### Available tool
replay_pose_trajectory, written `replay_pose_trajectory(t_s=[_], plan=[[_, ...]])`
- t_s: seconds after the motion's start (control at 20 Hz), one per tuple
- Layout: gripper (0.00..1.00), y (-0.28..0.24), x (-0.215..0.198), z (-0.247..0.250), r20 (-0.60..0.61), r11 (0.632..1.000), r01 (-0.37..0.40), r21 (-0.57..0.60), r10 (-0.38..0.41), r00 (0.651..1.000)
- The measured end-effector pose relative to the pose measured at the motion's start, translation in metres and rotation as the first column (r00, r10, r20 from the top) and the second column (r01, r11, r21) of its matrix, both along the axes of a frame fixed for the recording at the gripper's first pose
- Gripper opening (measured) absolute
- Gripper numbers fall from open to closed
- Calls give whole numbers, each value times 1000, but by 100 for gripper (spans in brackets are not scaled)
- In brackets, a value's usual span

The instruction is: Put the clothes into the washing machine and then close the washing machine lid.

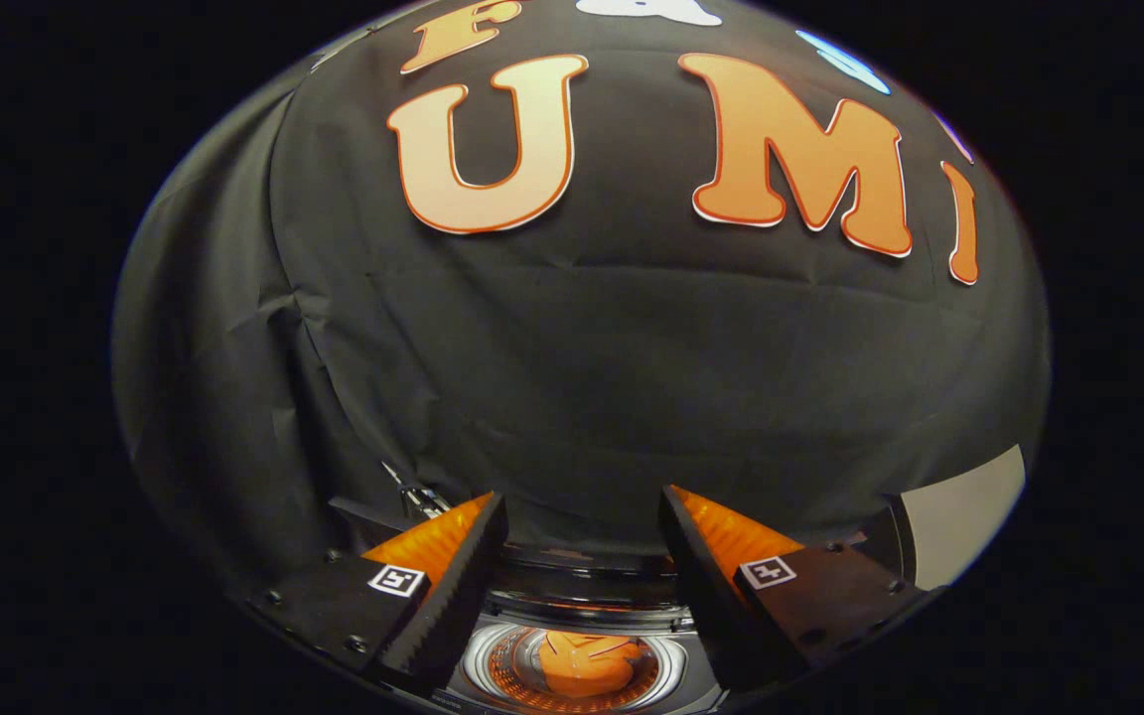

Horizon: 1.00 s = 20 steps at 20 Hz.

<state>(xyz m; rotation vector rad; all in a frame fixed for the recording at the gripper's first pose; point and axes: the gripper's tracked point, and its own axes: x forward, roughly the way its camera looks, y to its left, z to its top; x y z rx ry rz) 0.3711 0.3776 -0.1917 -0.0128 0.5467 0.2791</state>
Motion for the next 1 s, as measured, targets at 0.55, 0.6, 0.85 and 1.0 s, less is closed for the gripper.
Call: replay_pose_trajectory(t_s=[0.55, 0.6, 0.85, 1.0], plan=[[100, -17, -10, -16, 19, 996, 83, 30, -84, 996], [100, -18, -14, -19, 23, 996, 86, 30, -87, 996], [100, -23, -38, -17, 52, 996, 85, 36, -87, 995], [100, -23, -55, -19, 68, 996, 86, 29, -88, 994]])
